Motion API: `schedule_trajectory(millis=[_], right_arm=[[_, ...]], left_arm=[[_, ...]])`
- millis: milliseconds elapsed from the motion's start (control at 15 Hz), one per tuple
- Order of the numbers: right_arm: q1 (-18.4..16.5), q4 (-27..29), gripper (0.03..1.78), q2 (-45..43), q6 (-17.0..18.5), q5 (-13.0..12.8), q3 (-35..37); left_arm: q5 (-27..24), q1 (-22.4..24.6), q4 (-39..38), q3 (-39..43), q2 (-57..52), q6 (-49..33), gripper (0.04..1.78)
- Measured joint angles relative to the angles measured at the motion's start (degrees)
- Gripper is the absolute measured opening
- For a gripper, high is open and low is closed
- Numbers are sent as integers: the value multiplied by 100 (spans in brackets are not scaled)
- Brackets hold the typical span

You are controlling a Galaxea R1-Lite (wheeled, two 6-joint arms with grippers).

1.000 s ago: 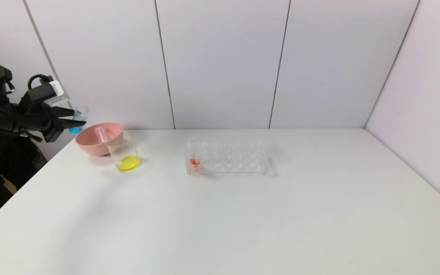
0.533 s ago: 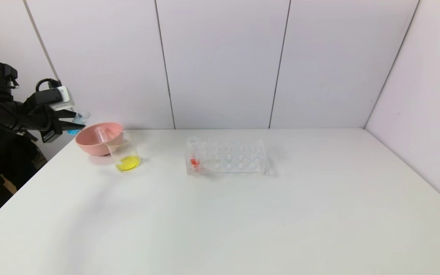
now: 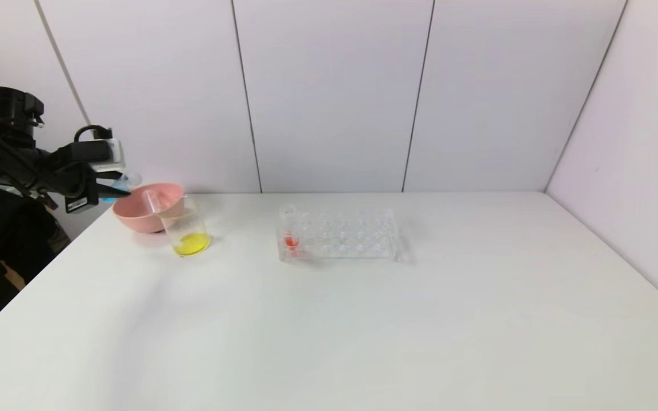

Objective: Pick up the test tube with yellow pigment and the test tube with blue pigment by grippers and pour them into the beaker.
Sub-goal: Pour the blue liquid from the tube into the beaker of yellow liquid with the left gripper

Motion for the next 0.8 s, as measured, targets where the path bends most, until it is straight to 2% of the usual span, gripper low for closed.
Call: schedule_trajectory(millis=[333,667,800], right_arm=[[0,0,171,0,0,0,0],[0,-2,171,0,0,0,0],[0,-2,171,0,0,0,0]], left_arm=[[388,-107,490,-503,191,428,44],[697,-234,1497,-1180,516,974,44],[798,-257,1643,-1295,631,1079,44]])
